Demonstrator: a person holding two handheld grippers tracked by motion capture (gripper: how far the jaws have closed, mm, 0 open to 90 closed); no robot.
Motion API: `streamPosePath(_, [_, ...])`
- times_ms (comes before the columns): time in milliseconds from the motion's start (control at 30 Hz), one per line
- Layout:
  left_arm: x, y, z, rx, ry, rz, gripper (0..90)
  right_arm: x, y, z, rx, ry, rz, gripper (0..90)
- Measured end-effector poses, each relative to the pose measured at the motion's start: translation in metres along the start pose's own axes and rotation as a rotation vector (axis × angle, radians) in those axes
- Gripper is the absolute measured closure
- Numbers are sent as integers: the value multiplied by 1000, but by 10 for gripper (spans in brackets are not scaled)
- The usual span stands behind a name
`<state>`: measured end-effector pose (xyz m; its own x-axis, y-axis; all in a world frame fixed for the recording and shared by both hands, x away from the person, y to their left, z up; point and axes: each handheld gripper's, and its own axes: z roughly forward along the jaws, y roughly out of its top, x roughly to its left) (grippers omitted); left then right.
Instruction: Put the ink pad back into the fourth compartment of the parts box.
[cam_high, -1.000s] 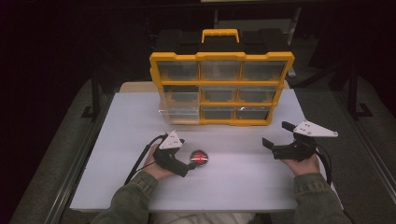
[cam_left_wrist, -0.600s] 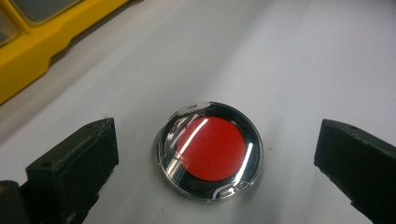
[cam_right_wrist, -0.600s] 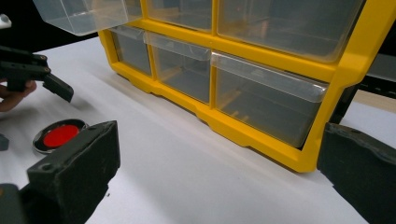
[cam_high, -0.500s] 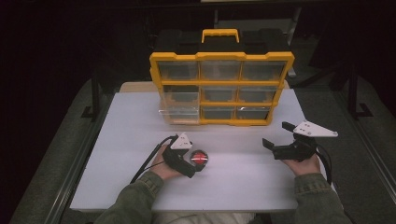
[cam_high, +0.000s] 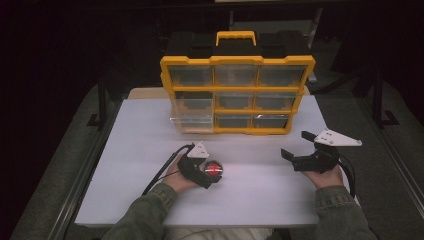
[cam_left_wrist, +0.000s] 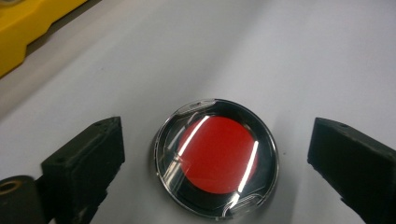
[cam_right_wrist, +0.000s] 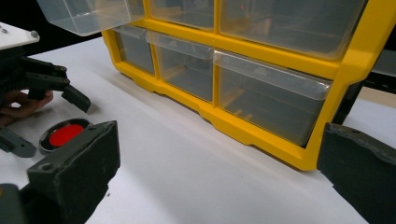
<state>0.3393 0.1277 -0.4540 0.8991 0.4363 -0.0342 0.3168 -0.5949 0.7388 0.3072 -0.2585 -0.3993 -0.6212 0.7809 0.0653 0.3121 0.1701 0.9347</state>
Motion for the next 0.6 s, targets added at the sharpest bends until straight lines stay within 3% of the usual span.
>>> streamPosePath(200, [1,0,0,7,17,-4,97,0,0,1,0,4,-5,0])
streamPosePath(300, [-1,0,1,15,24,15,141,0,0,1,2,3,-4,0])
streamPosePath(600, [-3,0,2,18,10,40,262,1,0,1,0,12,-7,0])
